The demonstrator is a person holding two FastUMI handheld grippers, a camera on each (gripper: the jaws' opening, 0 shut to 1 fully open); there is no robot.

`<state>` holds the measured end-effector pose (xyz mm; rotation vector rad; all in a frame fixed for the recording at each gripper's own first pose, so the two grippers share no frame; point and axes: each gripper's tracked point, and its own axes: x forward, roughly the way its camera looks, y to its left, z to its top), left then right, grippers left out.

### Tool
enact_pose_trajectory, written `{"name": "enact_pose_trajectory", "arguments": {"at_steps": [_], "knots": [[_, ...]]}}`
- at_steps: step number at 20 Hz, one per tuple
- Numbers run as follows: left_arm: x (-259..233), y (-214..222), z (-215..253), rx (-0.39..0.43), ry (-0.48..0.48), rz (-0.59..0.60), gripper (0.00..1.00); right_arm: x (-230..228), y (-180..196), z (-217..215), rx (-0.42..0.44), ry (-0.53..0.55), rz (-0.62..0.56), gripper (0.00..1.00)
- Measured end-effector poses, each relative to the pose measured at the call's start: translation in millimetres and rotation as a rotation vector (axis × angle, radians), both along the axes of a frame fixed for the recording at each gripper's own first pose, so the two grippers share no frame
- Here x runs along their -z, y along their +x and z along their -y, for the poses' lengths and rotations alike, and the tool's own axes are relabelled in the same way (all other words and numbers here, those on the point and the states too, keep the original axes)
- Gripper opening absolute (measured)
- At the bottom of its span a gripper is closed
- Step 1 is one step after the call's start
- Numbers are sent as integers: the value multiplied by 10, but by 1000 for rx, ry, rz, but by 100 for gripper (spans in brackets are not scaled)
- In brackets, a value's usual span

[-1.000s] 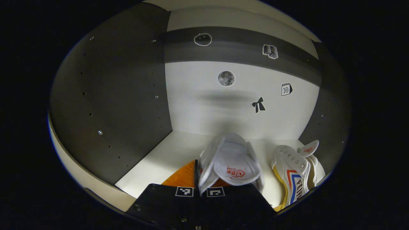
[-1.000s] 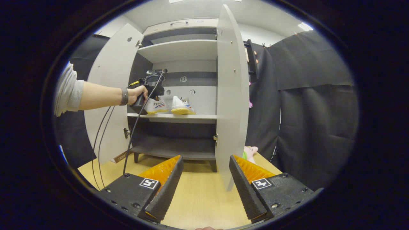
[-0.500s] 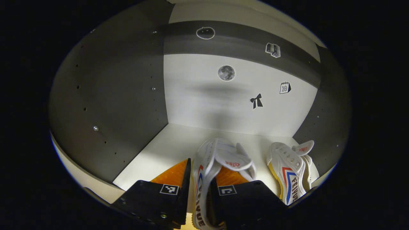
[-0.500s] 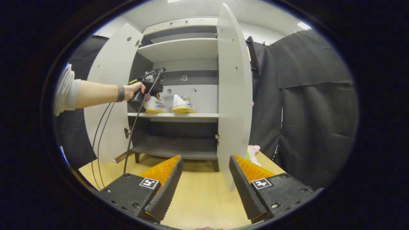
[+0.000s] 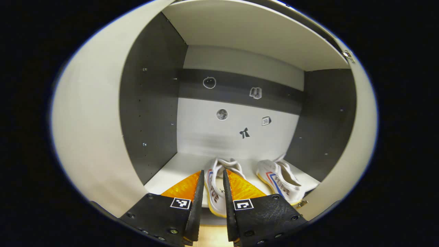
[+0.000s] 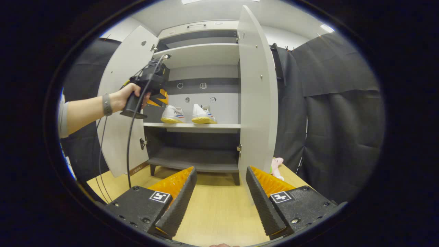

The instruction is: Grab one shoe with the right hand and put it into the shoe cabinet, grab the other shoe with the left hand and put it into the shoe cabinet; then close the right door with the right hand and the left door with the left hand.

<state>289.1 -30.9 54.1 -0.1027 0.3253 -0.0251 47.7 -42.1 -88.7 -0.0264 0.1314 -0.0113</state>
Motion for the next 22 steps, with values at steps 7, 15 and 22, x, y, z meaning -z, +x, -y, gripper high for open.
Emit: {"name": "enact_pose_trajectory", "arguments": {"at_steps": [7,15,22], "knots": [[13,-1483,33,62,75,194,38,-186,-165,-156,-36,-20,29,91],[304,-2880,48,20,108,218,55,-310,-386,-517,-109,-7,37,91],[475,-3373,5,-67,55,255,90,-456,-679,-664,-149,9,77,92]]}}
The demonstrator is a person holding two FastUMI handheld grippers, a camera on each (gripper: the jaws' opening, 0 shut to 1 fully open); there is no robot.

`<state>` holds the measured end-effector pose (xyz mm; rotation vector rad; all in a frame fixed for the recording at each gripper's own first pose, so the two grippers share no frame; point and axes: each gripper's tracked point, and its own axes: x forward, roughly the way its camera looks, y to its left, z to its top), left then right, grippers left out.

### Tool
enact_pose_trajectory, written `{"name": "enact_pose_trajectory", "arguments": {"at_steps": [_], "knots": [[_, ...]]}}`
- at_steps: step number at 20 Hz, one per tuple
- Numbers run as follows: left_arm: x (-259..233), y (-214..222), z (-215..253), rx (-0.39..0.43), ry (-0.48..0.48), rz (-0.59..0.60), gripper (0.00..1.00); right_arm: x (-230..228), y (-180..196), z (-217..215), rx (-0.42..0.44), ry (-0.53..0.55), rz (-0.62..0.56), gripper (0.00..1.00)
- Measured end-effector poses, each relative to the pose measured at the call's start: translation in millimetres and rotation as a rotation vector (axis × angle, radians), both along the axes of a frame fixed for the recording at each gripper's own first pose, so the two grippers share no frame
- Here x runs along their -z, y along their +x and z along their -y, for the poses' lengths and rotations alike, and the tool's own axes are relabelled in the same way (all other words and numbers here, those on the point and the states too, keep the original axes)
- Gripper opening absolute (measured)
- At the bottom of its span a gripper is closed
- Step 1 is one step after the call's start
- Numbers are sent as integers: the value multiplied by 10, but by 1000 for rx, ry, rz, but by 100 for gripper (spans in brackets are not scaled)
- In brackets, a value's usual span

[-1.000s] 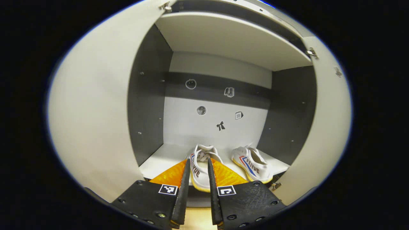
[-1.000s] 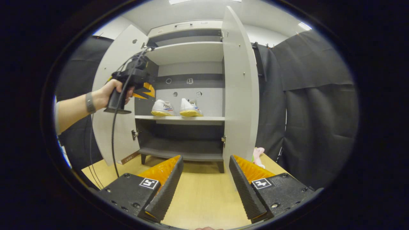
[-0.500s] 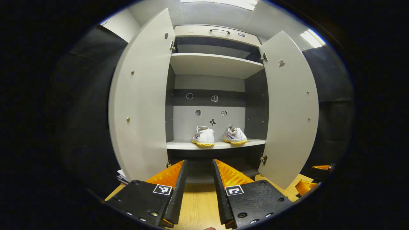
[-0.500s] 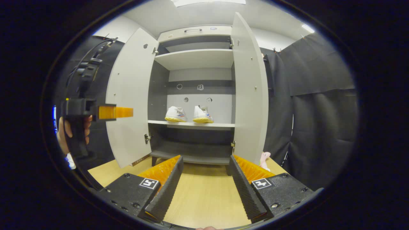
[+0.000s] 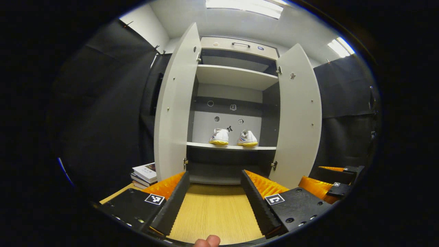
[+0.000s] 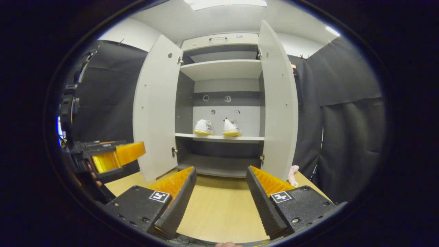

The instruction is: Grab one shoe with the right hand and put it into the shoe cabinet, grab the other shoe with the left hand and put it into the shoe cabinet; then close the right door with the right hand and the left door with the left hand.

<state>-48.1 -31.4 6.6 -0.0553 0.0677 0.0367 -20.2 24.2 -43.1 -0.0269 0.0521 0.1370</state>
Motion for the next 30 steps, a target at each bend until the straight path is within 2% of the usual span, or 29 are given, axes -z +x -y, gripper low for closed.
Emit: {"name": "enact_pose_trajectory", "arguments": {"at_steps": [2,4,9,12,15,20,26,28,30], "knots": [[53,-23,-7,-13,10,5,93,25,-68,161,40,2,-16,96],[148,-12,55,16,18,-22,93,-21,-135,455,117,-15,-20,100],[345,-9,157,50,2,-88,93,-323,-169,1345,291,-40,15,99],[334,-1,180,66,9,-85,94,-619,-47,1869,387,-69,47,99],[358,-9,187,69,18,-90,93,-931,146,2245,444,-66,92,99],[431,-30,200,66,26,-118,94,-1292,688,2611,468,-52,127,99],[455,11,237,64,44,-127,93,-1599,1338,2583,432,0,122,99],[458,24,248,63,43,-131,93,-1668,1436,2619,439,0,135,98],[470,35,256,65,44,-135,93,-1702,1480,2558,397,17,123,95]]}}
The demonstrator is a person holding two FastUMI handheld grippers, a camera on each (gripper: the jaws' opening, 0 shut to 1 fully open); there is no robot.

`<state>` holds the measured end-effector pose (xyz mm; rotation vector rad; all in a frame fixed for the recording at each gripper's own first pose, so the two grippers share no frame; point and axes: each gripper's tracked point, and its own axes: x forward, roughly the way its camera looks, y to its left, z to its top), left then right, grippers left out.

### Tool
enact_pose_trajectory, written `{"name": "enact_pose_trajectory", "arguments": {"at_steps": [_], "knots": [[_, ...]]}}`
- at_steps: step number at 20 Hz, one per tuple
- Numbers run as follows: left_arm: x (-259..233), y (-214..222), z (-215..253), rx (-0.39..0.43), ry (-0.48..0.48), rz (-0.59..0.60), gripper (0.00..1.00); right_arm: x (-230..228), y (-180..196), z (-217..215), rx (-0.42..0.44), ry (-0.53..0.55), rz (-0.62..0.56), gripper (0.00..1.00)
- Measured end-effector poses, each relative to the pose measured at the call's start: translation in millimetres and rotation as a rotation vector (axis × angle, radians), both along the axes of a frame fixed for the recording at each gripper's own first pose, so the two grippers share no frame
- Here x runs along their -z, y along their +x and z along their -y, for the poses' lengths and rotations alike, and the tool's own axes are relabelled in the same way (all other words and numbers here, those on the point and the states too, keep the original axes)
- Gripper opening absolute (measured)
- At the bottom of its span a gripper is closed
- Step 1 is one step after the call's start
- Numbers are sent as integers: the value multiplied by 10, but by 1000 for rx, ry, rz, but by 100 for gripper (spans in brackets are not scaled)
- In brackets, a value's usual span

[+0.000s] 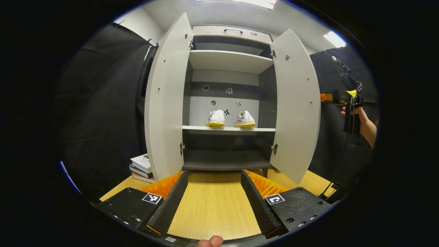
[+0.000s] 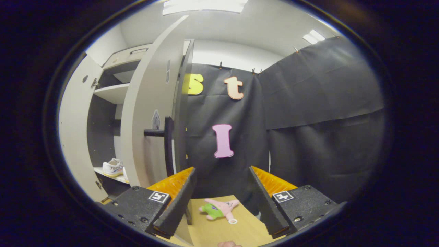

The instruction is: Grab one shoe with the right hand and put it into the shoe cabinet, grab the other shoe with the left hand and put it into the shoe cabinet; then close the right door with the right hand and the left door with the left hand.

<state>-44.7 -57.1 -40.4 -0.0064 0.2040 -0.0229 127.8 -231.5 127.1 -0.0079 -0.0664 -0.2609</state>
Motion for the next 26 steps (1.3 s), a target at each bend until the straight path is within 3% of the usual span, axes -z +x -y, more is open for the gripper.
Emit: {"name": "enact_pose_trajectory", "arguments": {"at_steps": [8,18,26], "knots": [[8,83,160,36,-21,-3,93,16,13,-113,-40,21,-7,93],[89,52,-37,-6,-22,-22,93,81,91,-967,-140,38,-1,93],[136,-6,-301,-69,-19,-28,94,111,467,-1724,-265,30,-24,93]]}}
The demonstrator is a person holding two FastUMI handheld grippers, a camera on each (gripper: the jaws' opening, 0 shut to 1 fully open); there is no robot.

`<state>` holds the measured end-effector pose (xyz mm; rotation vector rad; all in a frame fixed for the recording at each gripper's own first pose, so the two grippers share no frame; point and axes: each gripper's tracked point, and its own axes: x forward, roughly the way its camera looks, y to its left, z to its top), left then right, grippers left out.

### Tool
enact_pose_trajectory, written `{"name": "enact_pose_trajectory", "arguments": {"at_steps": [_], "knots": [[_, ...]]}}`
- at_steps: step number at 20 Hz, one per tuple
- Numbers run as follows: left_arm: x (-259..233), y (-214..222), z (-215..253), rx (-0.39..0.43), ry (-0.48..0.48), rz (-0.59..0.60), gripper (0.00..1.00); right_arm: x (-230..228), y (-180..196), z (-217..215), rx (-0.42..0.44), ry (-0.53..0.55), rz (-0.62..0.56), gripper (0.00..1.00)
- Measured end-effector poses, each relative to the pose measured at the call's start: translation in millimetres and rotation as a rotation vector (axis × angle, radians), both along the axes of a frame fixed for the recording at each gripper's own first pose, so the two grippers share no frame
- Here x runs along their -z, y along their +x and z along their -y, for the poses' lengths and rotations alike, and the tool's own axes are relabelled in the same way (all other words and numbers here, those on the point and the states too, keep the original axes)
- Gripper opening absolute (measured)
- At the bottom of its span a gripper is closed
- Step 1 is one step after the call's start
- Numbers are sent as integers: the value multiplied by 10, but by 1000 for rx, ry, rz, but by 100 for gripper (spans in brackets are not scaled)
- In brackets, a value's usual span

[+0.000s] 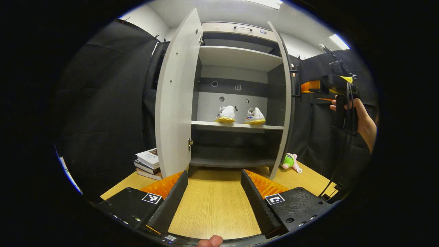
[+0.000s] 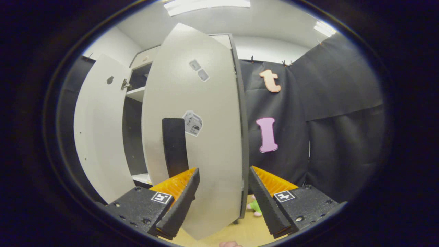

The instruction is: Grab one shoe with the right hand and put it into the shoe cabinet, grab the other shoe with the left hand and put it into the shoe cabinet; then close the right door with the right hand and the left door with the left hand.

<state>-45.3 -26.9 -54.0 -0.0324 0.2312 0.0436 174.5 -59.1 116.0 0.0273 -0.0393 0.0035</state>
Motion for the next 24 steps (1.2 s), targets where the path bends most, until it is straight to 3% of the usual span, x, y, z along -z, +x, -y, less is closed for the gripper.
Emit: {"name": "enact_pose_trajectory", "arguments": {"at_steps": [5,11,17,24], "knots": [[57,-58,-244,-59,-3,-15,94,-14,271,-298,-17,-31,9,94],[134,-149,-469,-120,-12,-34,94,-52,469,-408,-24,14,6,93],[159,-162,-625,-152,-1,-37,94,-69,632,-558,-29,-33,1,94],[171,-281,-943,-220,33,-40,94,85,222,-412,-36,-12,13,95]]}}
